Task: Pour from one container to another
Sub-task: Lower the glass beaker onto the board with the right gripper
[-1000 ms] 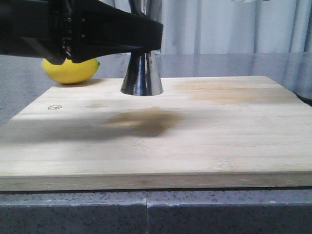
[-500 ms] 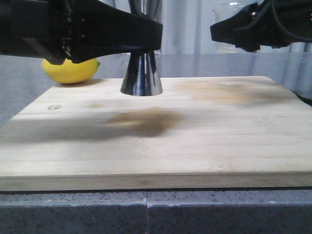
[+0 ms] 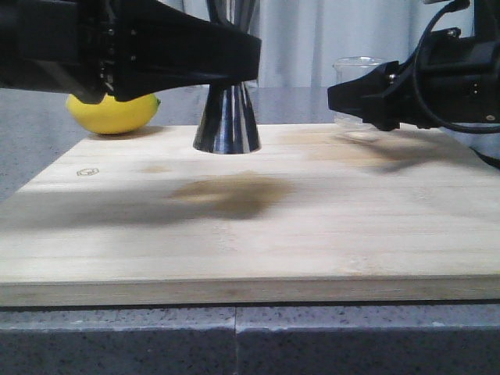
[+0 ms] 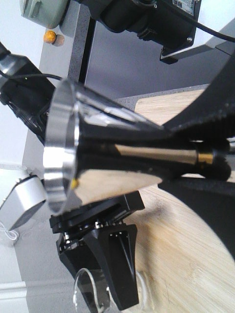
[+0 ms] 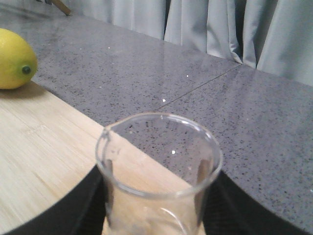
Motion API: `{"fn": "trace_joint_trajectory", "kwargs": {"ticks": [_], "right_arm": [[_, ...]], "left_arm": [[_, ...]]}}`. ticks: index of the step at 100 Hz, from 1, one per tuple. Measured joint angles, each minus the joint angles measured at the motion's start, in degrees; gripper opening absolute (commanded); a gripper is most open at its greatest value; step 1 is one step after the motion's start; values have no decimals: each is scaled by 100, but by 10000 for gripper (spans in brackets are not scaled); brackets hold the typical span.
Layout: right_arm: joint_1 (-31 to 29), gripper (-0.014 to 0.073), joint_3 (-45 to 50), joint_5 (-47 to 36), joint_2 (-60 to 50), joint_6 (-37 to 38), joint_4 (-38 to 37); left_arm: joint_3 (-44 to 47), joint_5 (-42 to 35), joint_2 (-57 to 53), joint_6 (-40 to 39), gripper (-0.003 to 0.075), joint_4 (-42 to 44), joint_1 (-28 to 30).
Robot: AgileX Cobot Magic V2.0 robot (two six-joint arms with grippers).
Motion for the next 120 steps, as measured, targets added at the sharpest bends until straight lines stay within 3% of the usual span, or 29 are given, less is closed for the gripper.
{"fn": "trace_joint_trajectory", "kwargs": {"ticks": [87,120], "right_arm": [[0,111,0,-357,391,-104,123],[0,332,0,-346,401,-104,137]], "left_arm": [[0,0,0,0,-19,0,0],[0,0,0,0,-19,0,0]]}}
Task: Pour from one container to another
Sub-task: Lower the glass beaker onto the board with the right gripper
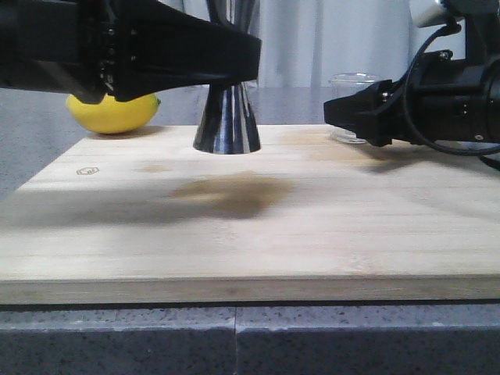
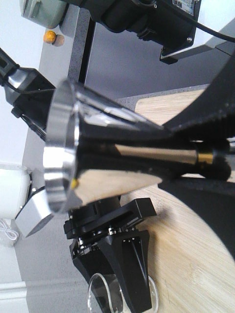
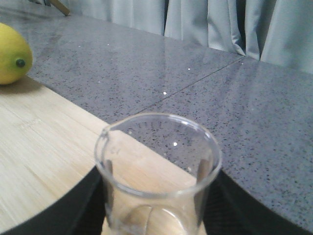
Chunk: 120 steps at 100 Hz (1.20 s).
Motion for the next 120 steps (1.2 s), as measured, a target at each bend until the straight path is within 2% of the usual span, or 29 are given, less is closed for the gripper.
{"fn": "trace_joint_trajectory", "kwargs": {"ticks": [26,53,71,120], "right_arm": [[0,440,0,160,13,0,41],[0,455,0,38,13,0,176],[0,533,0,18,13,339,176],[0,537,0,-194,-73,491,188]], "left_arm": [[0,0,0,0,-19,0,0],[0,0,0,0,-19,0,0],[0,0,0,0,-19,0,0],[0,0,0,0,-19,0,0]]}}
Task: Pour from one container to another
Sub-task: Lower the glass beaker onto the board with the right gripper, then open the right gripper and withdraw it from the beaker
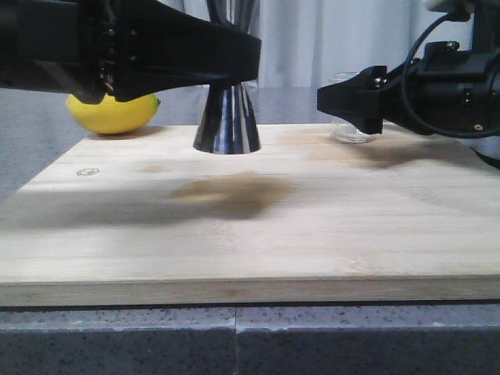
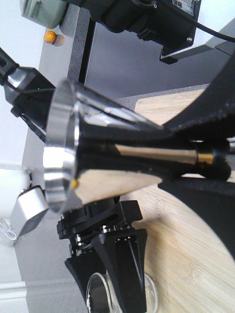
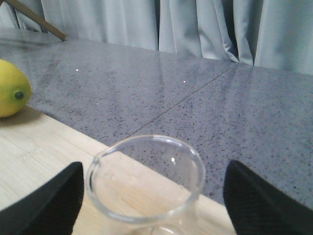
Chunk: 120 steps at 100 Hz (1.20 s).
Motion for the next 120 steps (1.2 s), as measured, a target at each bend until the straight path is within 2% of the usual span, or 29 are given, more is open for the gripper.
{"fn": "trace_joint_trajectory", "kwargs": {"ticks": [53,78,120], "right_arm": [[0,537,0,-267,-1028,11,10],[0,537,15,-387,-1750,86,-1],[0,537,15,-410,-2270,356,-8]], "left_arm": [[0,0,0,0,-19,9,0],[0,0,0,433,-19,-216,10],[-9,0,90,712,-19,-529,752]]}}
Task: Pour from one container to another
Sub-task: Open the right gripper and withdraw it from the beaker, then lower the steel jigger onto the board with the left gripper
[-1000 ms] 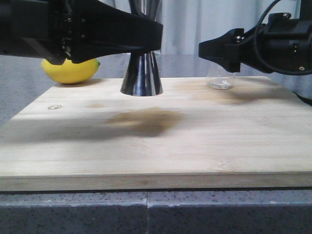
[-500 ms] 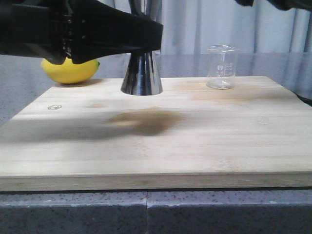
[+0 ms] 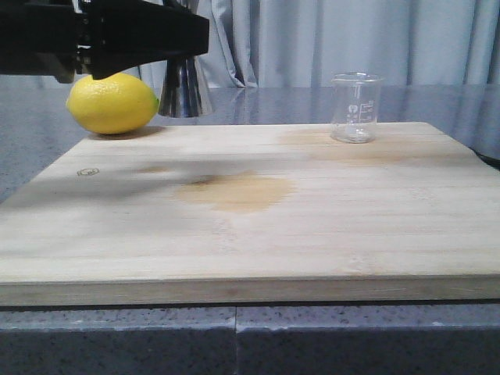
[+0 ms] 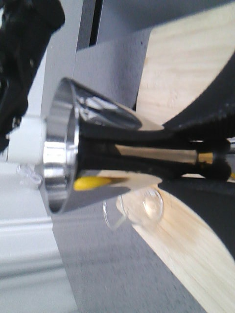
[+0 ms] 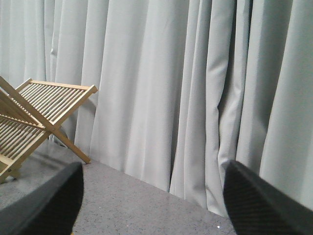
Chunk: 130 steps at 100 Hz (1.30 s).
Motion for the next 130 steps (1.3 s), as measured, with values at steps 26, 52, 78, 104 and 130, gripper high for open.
{"fn": "trace_joint_trajectory", "kwargs": {"ticks": [26,52,78,104,130], "right_arm": [[0,536,0,0,0,41,-5],[0,533,0,60,0,50,-5],[0,533,0,70,0,50,-14],[0,533,0,70,0,50,-14],[0,533,0,89,0,50,-14]], "left_arm": [[0,35,452,222,-19,-64,115],[0,57,594,373,-19,-216,115],[0,47,695,412,-19,-325,115],[0,47,864,424,-18,-343,115],[-17,-15,982,439,-18,-352,115]]}}
